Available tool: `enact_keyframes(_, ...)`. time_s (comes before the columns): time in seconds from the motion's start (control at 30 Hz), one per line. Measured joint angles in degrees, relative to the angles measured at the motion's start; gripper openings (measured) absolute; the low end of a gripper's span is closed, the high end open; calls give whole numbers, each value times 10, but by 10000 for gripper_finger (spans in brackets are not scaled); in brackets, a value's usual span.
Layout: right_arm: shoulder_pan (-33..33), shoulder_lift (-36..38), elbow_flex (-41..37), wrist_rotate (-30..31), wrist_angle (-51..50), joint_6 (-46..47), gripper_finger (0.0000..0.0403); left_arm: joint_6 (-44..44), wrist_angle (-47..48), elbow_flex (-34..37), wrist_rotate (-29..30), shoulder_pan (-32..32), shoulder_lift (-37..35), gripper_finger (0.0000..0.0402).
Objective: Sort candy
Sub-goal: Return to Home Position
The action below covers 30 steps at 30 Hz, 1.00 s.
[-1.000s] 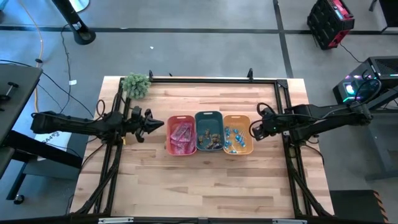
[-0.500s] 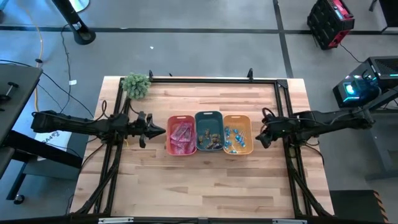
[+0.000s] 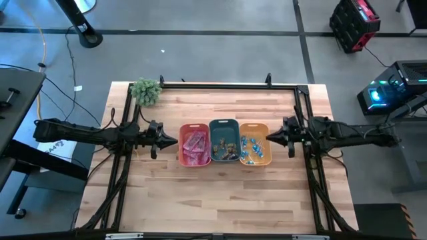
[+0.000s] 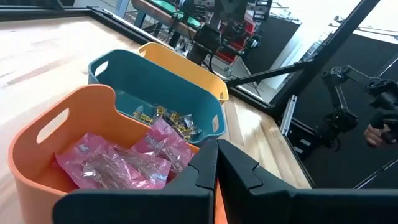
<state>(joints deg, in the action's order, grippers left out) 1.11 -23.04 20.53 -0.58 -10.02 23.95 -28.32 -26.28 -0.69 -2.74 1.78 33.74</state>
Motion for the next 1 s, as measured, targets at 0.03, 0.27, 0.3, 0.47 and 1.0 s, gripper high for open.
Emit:
enact_keyframes(0.03,-7,2,0,-14,0,0,0,0,0,0,0,0,0,1)
enact_keyframes(0.27,-13,37,0,-73,-41,-2,0,0,0,0,0,0,0,1)
enact_keyframes(0.3,-13,46,0,-73,-47,-11,0,0,0,0,0,0,0,1)
enact_keyframes(0.47,-19,96,0,-73,-89,-35,0,0,0,0,0,0,0,1)
enact_keyframes(1.0,-26,215,0,-65,-141,-15,0,0,0,0,0,0,0,1)
